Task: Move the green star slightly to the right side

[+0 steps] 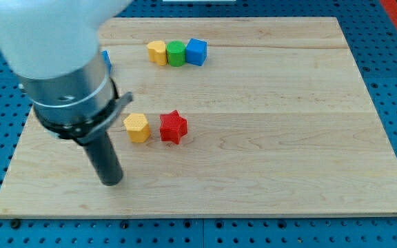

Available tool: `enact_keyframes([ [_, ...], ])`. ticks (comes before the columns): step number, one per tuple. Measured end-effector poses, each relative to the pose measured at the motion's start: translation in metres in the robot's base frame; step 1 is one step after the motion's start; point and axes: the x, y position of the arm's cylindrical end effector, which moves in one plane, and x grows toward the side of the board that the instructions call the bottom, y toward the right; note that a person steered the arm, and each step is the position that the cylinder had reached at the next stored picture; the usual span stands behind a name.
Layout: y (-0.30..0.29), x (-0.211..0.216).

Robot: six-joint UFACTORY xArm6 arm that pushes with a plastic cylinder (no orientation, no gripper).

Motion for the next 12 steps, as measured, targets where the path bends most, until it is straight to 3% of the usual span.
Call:
enact_keyframes([
  [1,-0.009,-0.026],
  [3,-0.144,-0.068],
  [4,-0.143,-0.111],
  [5,-0.133,-0.127],
  [8,-0.112,-0.156],
  [10,-0.062,-0.17],
  [12,-0.109,-0.194],
])
